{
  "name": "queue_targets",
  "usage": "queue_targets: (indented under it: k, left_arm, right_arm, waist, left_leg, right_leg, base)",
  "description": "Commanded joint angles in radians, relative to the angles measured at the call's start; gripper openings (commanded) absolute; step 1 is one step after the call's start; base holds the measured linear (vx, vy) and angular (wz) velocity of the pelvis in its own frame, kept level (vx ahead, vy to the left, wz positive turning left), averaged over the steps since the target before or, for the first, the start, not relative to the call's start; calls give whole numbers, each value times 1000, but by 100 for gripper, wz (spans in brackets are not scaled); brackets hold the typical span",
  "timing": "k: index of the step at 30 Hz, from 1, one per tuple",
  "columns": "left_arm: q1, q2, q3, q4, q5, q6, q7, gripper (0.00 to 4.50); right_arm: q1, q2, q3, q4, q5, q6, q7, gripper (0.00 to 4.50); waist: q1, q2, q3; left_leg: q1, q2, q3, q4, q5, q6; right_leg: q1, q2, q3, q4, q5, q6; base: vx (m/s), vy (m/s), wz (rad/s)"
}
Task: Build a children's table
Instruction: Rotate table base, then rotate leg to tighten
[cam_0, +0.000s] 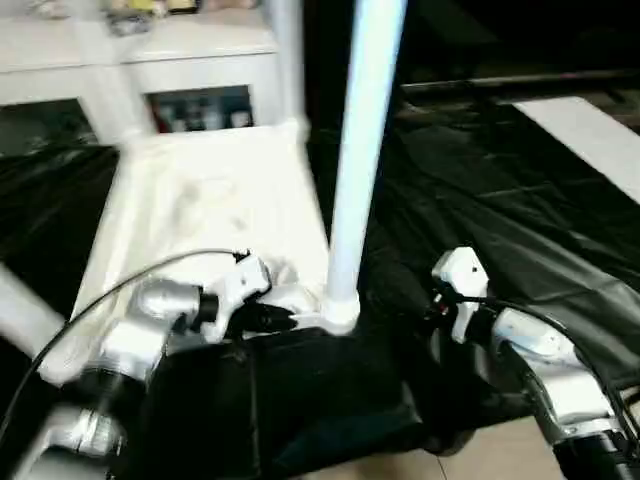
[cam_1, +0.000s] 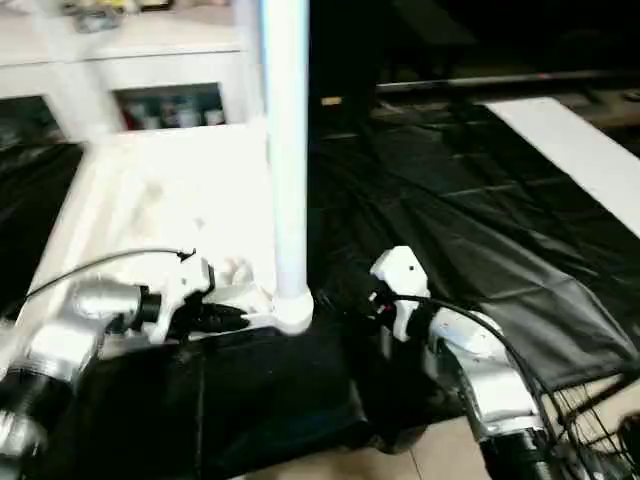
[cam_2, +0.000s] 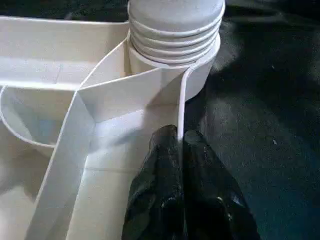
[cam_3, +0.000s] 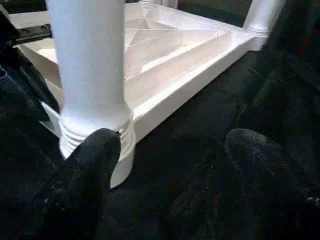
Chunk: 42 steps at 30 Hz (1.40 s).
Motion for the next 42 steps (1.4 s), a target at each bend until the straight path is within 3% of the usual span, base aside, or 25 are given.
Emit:
queue_targets:
  k: [1, 7, 8, 9, 12, 13, 16, 19, 20, 22, 27, 42]
  left_arm:
    - [47, -14, -16, 19, 17, 41, 47, 0]
    - [53, -56, 4, -31, -27, 63, 98, 0]
    - [54, -59, 4, -34, -28, 67, 101, 0]
    - [56, -61, -1, -36, -24, 71, 106, 0]
    - [65, -61, -10, -50, -14, 82, 109, 0]
    - [68, -62, -12, -55, -13, 85, 109, 0]
    - [73, -58, -22, -68, -7, 87, 107, 0]
    - [70, -54, -24, -69, -5, 88, 106, 0]
    - [67, -50, -25, -68, -4, 89, 106, 0]
    - [63, -46, -27, -67, -2, 88, 107, 0]
    - [58, -43, -29, -64, 1, 86, 110, 0]
    - [30, -36, -39, -33, -1, 80, 100, 0]
  right_arm:
    - [-19, -2, 2, 3, 2, -8, 24, 379]
    - [-52, 8, 48, 19, 30, 5, 106, 379]
    - [-55, 11, 53, 22, 33, 14, 112, 395]
    - [-63, 20, 61, 34, 29, 19, 110, 405]
    - [-85, 39, 62, 71, 11, 21, 83, 417]
    - [-93, 45, 61, 86, 2, 20, 75, 442]
    - [-128, 65, 74, 148, -43, -16, 42, 442]
    - [-151, 78, 79, 184, -56, -30, 24, 442]
    - [-163, 83, 85, 203, -60, -36, 19, 442]
    - [-174, 87, 89, 222, -61, -43, 24, 442]
    - [-190, 102, 85, 262, -55, -61, 49, 442]
    - [-217, 108, 86, 342, -55, -104, 83, 298]
  waist:
    - [6, -24, -44]
    - [8, -28, -45]
    - [8, -28, -46]
    - [6, -36, -46]
    - [8, -30, -45]
    - [8, -30, -46]
    - [8, -28, -47]
    - [7, -32, -47]
    - [7, -37, -47]
    - [9, -34, -46]
    - [6, -35, -45]
    - [7, -31, -45]
  left_leg:
    - [23, 48, -22, -79, -283, 41]
    - [21, 47, -20, -78, -259, 51]
    - [20, 47, -20, -78, -256, 54]
    - [19, 46, -19, -76, -245, 63]
    - [21, 47, -18, -76, -239, 62]
    - [21, 47, -19, -77, -236, 57]
    - [22, 46, -18, -76, -222, 53]
    - [21, 45, -16, -75, -210, 60]
    - [21, 45, -15, -74, -210, 62]
    - [23, 46, -16, -75, -215, 62]
    - [22, 46, -16, -77, -238, 49]
    - [25, 47, -17, -80, -264, 35]
  right_leg:
    - [20, -41, 19, -85, -239, -192]
    - [18, -40, 19, -80, -194, -190]
    - [20, -41, 19, -80, -187, -192]
    - [19, -39, 19, -80, -176, -193]
    - [16, -41, 19, -80, -182, -197]
    - [16, -39, 19, -79, -177, -201]
    - [17, -39, 18, -76, -151, -206]
    - [18, -38, 18, -75, -132, -206]
    - [18, -39, 19, -75, -133, -206]
    - [18, -40, 19, -76, -146, -207]
    - [17, -38, 20, -76, -157, -203]
    - [15, -39, 20, -79, -180, -206]
  base:
    - [0, 0, 0]
    - [0, 0, 0]
    - [0, 0, 0]
    - [0, 0, 0]
    - [0, 0, 0]
    - [0, 0, 0]
    - [0, 0, 0]
    - [0, 0, 0]
    - [0, 0, 0]
    - [0, 0, 0]
    - [0, 0, 0]
    - [0, 0, 0]
